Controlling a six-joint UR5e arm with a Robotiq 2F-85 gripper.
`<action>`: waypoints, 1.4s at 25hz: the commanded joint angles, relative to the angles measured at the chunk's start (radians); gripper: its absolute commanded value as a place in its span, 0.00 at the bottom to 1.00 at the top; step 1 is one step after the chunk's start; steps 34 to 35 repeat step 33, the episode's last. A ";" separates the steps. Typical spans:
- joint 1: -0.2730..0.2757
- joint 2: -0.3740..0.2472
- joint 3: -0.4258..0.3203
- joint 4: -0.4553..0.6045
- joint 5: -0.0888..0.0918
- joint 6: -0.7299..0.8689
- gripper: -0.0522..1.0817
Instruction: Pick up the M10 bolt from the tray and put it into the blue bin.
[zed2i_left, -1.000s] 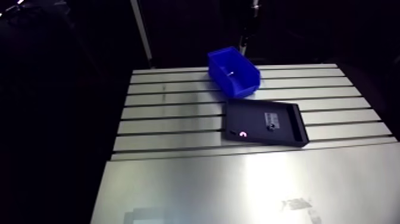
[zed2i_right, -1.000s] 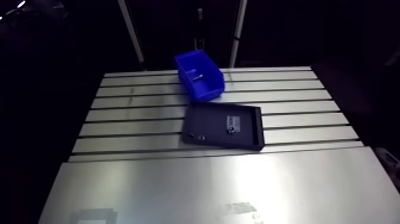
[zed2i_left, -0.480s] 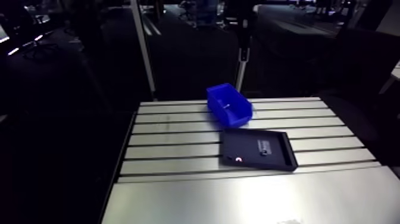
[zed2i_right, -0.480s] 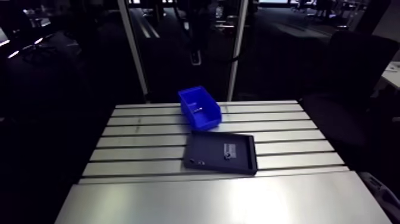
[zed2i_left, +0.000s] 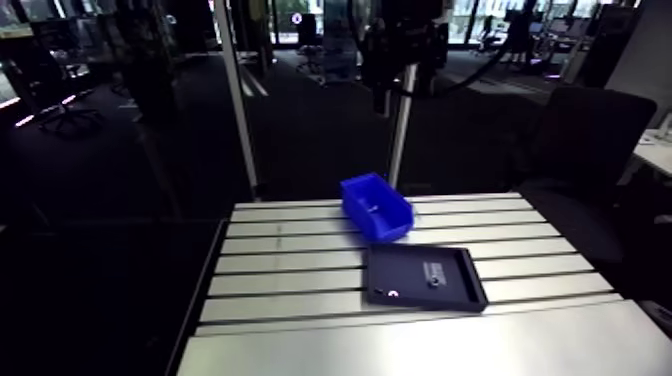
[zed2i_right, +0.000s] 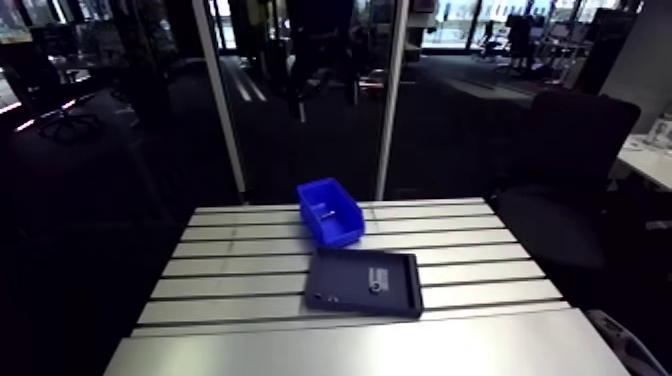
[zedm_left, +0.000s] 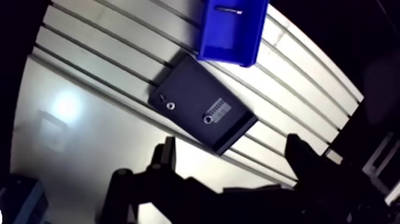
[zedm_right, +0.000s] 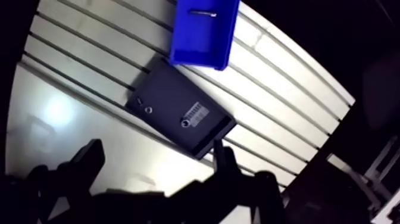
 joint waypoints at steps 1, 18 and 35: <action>-0.009 -0.045 0.026 0.020 0.021 0.304 0.05; -0.027 -0.120 0.064 0.019 0.061 0.512 0.05; -0.023 -0.114 0.060 0.019 0.061 0.510 0.05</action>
